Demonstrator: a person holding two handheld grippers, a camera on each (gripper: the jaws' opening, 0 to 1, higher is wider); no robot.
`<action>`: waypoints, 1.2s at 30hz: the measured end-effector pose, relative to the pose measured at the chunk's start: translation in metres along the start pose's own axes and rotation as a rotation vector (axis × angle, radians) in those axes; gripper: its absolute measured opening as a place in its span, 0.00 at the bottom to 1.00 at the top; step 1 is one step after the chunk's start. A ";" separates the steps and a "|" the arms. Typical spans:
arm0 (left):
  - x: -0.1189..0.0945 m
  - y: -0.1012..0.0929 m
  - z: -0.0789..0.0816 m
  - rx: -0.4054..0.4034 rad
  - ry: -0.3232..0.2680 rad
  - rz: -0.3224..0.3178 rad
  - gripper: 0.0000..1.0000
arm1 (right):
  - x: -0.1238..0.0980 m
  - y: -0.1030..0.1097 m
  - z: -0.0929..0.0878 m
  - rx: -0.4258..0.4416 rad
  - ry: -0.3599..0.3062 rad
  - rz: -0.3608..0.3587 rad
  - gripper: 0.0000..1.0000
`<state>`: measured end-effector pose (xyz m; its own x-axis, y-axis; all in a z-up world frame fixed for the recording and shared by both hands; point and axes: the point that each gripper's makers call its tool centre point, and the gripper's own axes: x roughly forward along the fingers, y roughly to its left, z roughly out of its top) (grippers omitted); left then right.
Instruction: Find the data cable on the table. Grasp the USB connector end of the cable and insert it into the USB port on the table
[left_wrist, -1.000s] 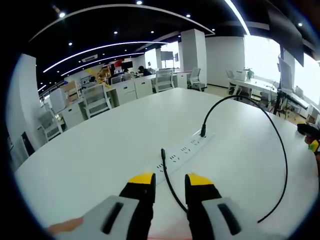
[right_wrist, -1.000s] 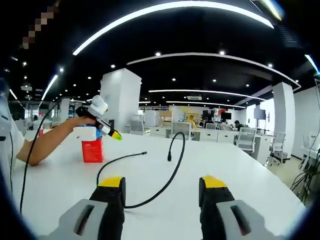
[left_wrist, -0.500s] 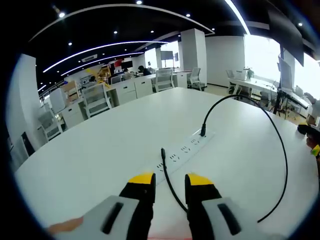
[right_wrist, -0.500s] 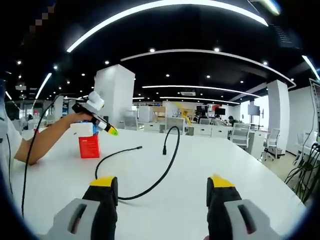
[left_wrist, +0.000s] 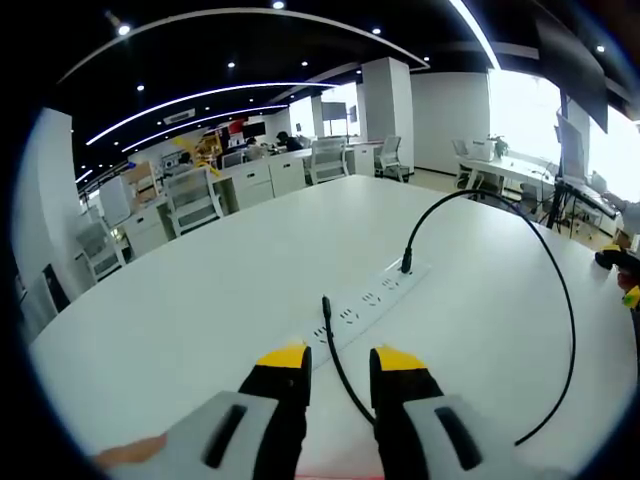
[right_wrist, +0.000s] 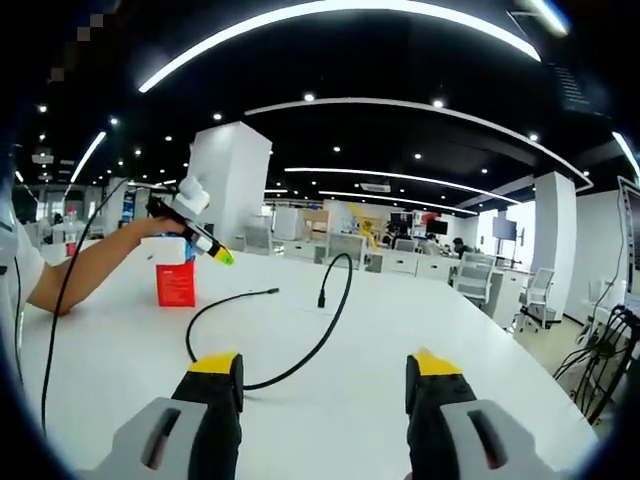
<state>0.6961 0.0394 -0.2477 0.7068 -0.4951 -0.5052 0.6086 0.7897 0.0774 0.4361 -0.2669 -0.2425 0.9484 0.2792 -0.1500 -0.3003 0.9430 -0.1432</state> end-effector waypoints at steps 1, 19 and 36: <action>0.000 0.000 0.000 0.000 0.000 0.000 0.24 | 0.000 0.000 0.000 -0.006 0.000 -0.002 0.67; -0.001 -0.002 -0.002 0.002 0.001 0.002 0.24 | -0.004 -0.001 -0.005 -0.025 0.045 0.013 0.62; 0.000 0.000 0.001 -0.001 -0.008 0.001 0.24 | -0.007 -0.010 -0.001 -0.038 0.046 -0.001 0.61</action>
<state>0.6963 0.0390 -0.2469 0.7105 -0.4967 -0.4985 0.6072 0.7908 0.0774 0.4328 -0.2788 -0.2408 0.9433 0.2688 -0.1950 -0.3038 0.9355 -0.1801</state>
